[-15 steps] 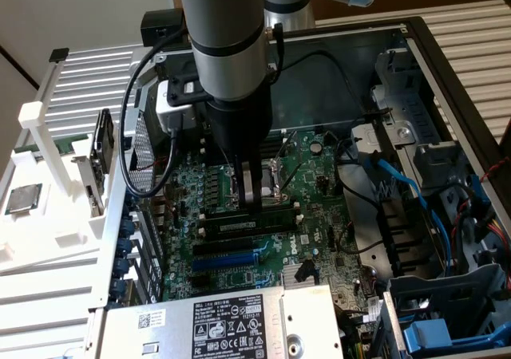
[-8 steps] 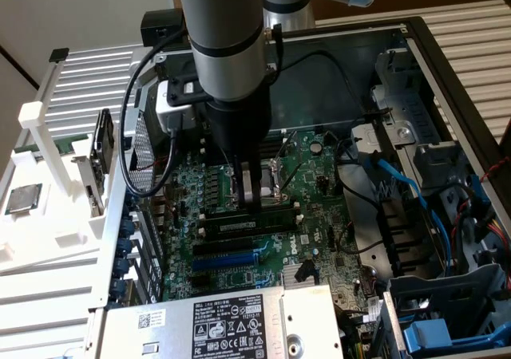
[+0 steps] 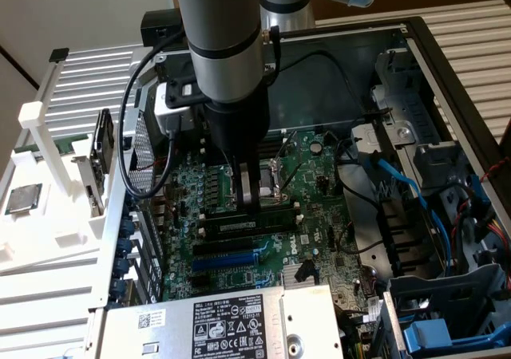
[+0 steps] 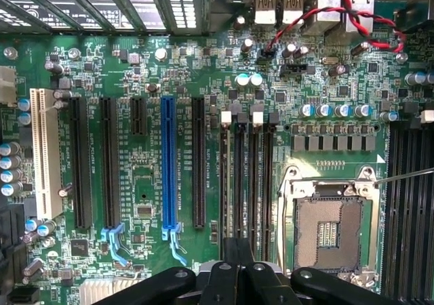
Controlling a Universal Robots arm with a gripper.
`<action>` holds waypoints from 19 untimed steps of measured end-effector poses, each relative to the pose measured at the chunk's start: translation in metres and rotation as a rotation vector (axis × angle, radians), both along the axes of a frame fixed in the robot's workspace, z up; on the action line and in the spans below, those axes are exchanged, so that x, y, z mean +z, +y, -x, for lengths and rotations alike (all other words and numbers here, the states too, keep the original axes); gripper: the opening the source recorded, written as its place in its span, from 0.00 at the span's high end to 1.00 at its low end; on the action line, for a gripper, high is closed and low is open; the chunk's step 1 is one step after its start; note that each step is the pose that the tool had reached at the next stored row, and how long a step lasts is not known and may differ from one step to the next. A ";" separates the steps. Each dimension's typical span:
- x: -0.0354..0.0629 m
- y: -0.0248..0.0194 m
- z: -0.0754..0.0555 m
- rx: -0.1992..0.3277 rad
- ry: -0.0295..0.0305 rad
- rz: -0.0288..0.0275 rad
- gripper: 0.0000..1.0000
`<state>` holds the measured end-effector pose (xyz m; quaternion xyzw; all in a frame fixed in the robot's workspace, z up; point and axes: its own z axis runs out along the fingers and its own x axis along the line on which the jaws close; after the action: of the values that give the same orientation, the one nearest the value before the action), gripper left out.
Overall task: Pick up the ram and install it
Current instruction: 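Press down the ram until it locks into place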
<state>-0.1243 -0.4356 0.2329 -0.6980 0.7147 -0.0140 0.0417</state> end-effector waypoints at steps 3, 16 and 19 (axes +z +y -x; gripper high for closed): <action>-0.0009 0.0000 0.000 0.000 -0.0007 0.0010 0.90; -0.0028 0.0000 0.000 0.000 -0.0010 0.0055 0.90; -0.0027 0.0000 0.000 0.000 -0.0010 0.0056 0.90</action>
<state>-0.1243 -0.4356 0.2302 -0.6981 0.7147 -0.0164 0.0401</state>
